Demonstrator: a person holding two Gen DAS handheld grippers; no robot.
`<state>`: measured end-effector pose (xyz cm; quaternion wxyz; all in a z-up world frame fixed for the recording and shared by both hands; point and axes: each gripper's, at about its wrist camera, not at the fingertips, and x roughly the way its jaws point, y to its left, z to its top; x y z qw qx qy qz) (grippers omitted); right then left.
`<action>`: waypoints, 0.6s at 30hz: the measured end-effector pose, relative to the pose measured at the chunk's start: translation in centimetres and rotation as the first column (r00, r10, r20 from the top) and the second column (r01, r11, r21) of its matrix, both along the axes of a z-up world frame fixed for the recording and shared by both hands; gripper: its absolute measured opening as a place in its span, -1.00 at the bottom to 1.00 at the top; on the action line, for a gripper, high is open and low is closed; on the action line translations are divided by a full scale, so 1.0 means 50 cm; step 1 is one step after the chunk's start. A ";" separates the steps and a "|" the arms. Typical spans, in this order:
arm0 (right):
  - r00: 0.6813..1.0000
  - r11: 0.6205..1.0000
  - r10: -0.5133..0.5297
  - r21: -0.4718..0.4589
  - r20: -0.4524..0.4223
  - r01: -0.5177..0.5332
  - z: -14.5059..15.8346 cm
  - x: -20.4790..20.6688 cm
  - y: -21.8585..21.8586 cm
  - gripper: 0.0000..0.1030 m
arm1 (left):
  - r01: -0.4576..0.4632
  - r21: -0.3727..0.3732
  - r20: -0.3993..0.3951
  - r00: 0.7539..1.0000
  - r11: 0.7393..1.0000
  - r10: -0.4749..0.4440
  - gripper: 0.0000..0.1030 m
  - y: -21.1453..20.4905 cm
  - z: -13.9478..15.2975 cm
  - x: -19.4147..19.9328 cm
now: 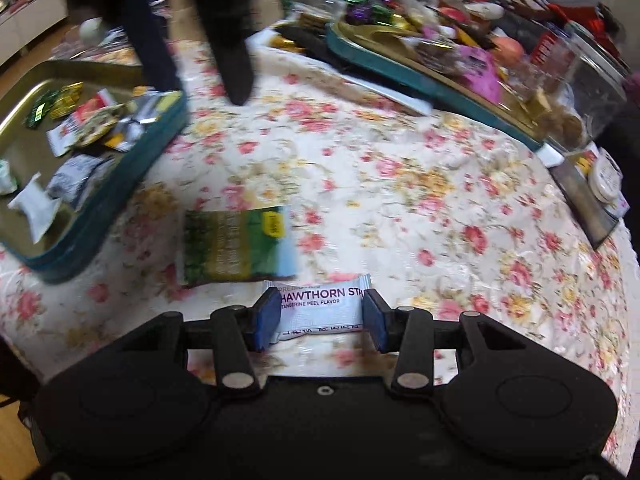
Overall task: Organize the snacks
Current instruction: 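Position the left tool over the green peas packet while the right tool reaches the white hawthorn strip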
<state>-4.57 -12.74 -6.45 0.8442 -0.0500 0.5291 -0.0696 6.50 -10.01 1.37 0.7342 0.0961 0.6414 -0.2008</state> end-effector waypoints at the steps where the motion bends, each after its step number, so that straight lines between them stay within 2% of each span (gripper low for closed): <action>1: 1.000 1.000 -0.028 0.000 0.000 0.028 -0.001 0.003 -0.014 -0.14 | 0.002 0.003 0.001 1.000 1.000 -0.002 -0.06 -0.002 -0.001 0.000; 6: 0.987 0.986 -0.162 0.035 -0.014 0.162 0.001 0.011 -0.083 -0.14 | 0.018 0.023 0.003 1.000 1.000 -0.018 -0.06 -0.008 -0.012 -0.004; 9: 0.965 0.961 -0.260 0.089 -0.034 0.262 0.004 0.012 -0.127 -0.14 | 0.034 0.044 0.007 0.999 0.998 -0.034 -0.06 -0.016 -0.024 -0.008; 14: 0.913 0.878 -0.399 0.251 -0.083 0.407 0.025 0.003 -0.195 -0.12 | 0.086 0.086 0.006 0.996 0.993 -0.087 -0.06 -0.035 -0.050 -0.022; 18: 0.878 0.814 -0.470 0.343 -0.087 0.469 0.061 -0.011 -0.228 -0.11 | 0.185 0.139 0.014 0.982 0.973 -0.189 -0.07 -0.057 -0.078 -0.047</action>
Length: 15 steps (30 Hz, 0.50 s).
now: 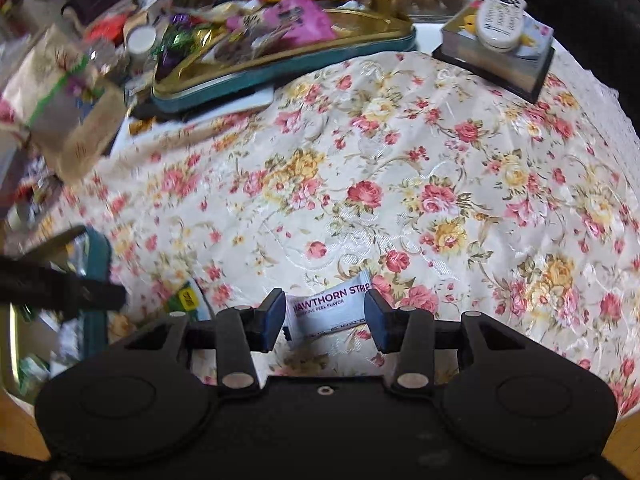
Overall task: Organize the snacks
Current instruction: 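Position the left tool over the green peas packet while the right tool reaches the white hawthorn strip, then grasp and lift the green peas packet with the left tool while the right tool hovers at the white strip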
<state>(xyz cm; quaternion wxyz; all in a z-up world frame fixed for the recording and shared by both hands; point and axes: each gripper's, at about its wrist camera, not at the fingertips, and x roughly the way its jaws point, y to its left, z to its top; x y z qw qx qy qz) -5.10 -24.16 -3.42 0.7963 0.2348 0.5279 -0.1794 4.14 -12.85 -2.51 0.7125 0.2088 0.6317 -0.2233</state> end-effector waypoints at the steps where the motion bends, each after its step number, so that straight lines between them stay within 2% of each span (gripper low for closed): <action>1: 1.000 1.000 -0.014 0.009 0.011 0.014 0.010 -0.003 -0.006 -0.10 | 0.034 0.017 0.007 0.999 0.999 -0.034 -0.07 -0.006 -0.008 -0.010; 4: 0.998 0.999 -0.038 0.023 0.044 0.037 0.036 -0.009 -0.018 -0.10 | 0.123 0.060 0.026 0.992 0.991 -0.124 -0.07 -0.020 -0.031 -0.036; 7: 0.997 0.998 -0.049 0.034 0.064 0.047 0.053 -0.014 -0.025 -0.09 | 0.171 0.076 0.015 0.985 0.982 -0.172 -0.07 -0.031 -0.048 -0.054; 11: 0.996 0.998 -0.050 0.047 0.078 0.047 0.071 -0.018 -0.028 -0.09 | 0.183 0.067 -0.036 0.983 0.981 -0.181 -0.07 -0.040 -0.068 -0.061; 15: 0.995 0.998 -0.051 0.034 0.088 0.048 0.084 -0.016 -0.029 -0.09 | 0.157 0.012 -0.061 0.986 0.988 -0.156 -0.07 -0.031 -0.058 -0.044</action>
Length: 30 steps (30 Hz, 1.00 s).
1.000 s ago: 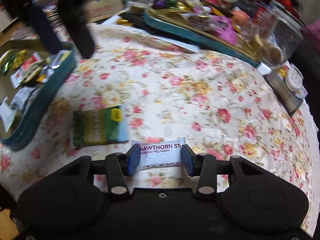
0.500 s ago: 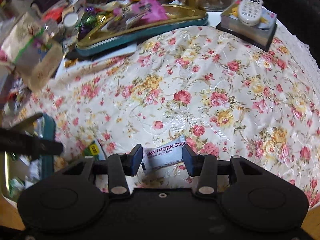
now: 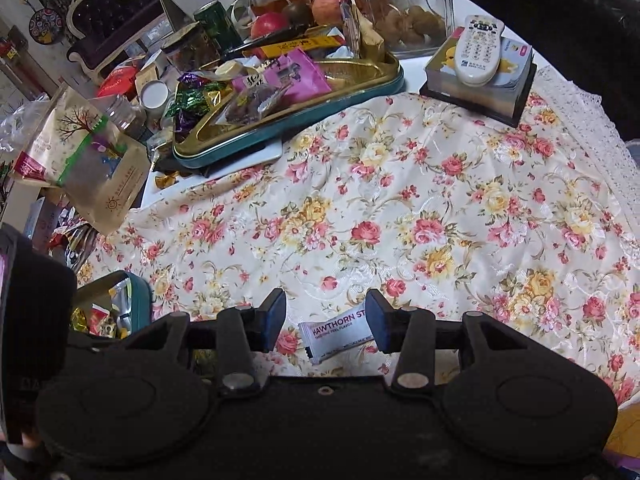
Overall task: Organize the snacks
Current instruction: 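Grasp and lift the green peas packet with the left tool while the right tool hovers at the white strip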
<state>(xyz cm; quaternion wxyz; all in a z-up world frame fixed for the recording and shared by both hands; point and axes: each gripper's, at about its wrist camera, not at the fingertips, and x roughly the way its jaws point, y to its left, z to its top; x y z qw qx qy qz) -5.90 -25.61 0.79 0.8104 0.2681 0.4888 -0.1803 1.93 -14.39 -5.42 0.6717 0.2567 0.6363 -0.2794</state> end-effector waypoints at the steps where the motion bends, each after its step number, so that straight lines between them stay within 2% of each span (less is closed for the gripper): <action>1: 1.000 1.000 -0.008 -0.001 0.003 0.008 0.006 -0.001 -0.003 -0.09 | -0.011 -0.014 0.003 1.000 1.000 0.011 -0.07 0.004 0.007 0.007; 5: 0.999 0.999 -0.049 0.017 0.011 0.048 0.024 -0.007 -0.021 -0.09 | -0.030 -0.030 0.034 0.999 0.999 0.031 -0.07 0.016 0.022 0.027; 11: 0.995 0.995 -0.095 0.041 -0.007 0.095 0.028 -0.014 -0.045 -0.09 | -0.019 -0.007 0.049 0.999 1.000 0.019 -0.06 0.015 0.007 0.032; 15: 0.994 0.992 -0.108 0.071 -0.016 0.108 0.027 -0.021 -0.058 -0.09 | 0.070 -0.006 0.048 0.996 0.997 -0.070 -0.06 0.005 0.003 0.014; 20: 0.990 0.986 -0.136 0.093 -0.028 0.138 0.024 -0.027 -0.066 -0.09 | 0.193 0.042 0.126 0.972 0.980 -0.197 -0.06 -0.004 -0.001 -0.017; 22: 0.990 0.985 -0.139 0.102 -0.031 0.142 0.023 -0.027 -0.067 -0.09 | 0.220 0.056 0.127 0.966 0.974 -0.225 -0.06 -0.006 -0.010 -0.023; 26: 0.991 0.986 -0.132 0.100 -0.033 0.134 0.023 -0.026 -0.063 -0.09 | 0.227 0.064 0.132 0.963 0.972 -0.234 -0.04 -0.011 -0.033 -0.025; 30: 0.992 0.987 -0.121 0.102 -0.047 0.125 0.017 -0.024 -0.061 -0.09 | 0.181 0.025 0.111 0.977 0.983 -0.183 0.13 -0.015 -0.052 -0.010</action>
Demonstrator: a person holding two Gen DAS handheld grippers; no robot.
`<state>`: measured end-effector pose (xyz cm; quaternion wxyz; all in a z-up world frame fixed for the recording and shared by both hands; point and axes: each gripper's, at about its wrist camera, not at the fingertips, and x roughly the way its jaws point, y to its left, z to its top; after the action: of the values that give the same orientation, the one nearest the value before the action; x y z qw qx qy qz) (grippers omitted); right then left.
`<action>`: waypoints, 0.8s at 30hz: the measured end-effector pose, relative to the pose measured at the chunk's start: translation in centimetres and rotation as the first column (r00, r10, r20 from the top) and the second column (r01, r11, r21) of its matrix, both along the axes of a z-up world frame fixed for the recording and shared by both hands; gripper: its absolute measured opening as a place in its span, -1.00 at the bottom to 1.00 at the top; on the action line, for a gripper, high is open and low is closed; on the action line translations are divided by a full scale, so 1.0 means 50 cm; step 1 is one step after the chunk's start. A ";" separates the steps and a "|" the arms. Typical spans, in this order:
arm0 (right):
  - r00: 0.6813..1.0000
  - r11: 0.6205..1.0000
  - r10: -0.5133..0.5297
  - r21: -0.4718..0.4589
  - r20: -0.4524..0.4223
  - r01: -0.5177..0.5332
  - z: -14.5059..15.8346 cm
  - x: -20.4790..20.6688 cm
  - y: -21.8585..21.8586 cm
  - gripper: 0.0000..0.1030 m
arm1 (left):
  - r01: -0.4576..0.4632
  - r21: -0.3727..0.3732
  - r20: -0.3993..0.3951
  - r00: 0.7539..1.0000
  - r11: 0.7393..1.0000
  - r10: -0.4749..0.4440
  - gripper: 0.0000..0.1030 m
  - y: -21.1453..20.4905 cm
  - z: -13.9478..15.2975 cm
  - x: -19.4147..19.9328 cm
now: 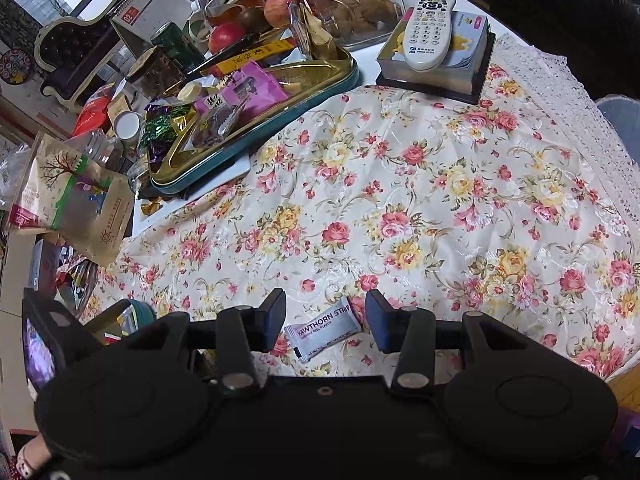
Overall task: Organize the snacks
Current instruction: 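Grasp and lift the green peas packet with the left tool while the right tool hovers at the white strip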
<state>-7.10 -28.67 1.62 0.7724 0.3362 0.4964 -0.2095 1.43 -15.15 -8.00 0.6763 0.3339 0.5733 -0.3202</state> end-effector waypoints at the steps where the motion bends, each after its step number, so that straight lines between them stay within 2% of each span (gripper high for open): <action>1: 1.000 1.000 0.002 0.002 -0.005 -0.002 -0.002 0.001 0.000 -0.09 | -0.020 -0.007 -0.004 1.000 1.000 0.020 0.18 0.000 -0.005 0.004; 7: 1.000 1.000 0.002 0.003 -0.031 -0.002 -0.015 0.006 0.002 -0.09 | -0.179 -0.062 -0.057 0.983 0.982 0.176 0.17 -0.005 -0.011 0.031; 9: 0.999 1.000 0.002 0.005 -0.032 -0.002 -0.016 0.007 0.003 -0.09 | -0.193 -0.065 -0.051 0.981 0.979 0.190 0.14 -0.016 -0.011 0.028; 15: 0.999 1.000 0.010 0.008 -0.046 -0.010 -0.023 0.011 0.008 -0.09 | -0.142 -0.073 -0.085 0.987 0.987 0.135 0.10 -0.034 -0.002 0.003; 20: 0.998 1.000 0.026 0.009 -0.052 -0.026 -0.027 0.017 0.017 -0.09 | -0.062 -0.084 -0.017 0.998 0.995 0.060 0.08 -0.020 0.022 -0.013; 24: 0.998 0.999 0.043 0.009 -0.052 -0.042 -0.027 0.020 0.025 -0.09 | -0.006 -0.065 -0.010 1.000 0.998 0.005 0.09 -0.013 0.028 -0.018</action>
<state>-6.10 -27.41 0.29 0.7622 0.3232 0.5242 -0.1997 0.54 -15.81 -6.60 0.6848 0.3087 0.5668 -0.3384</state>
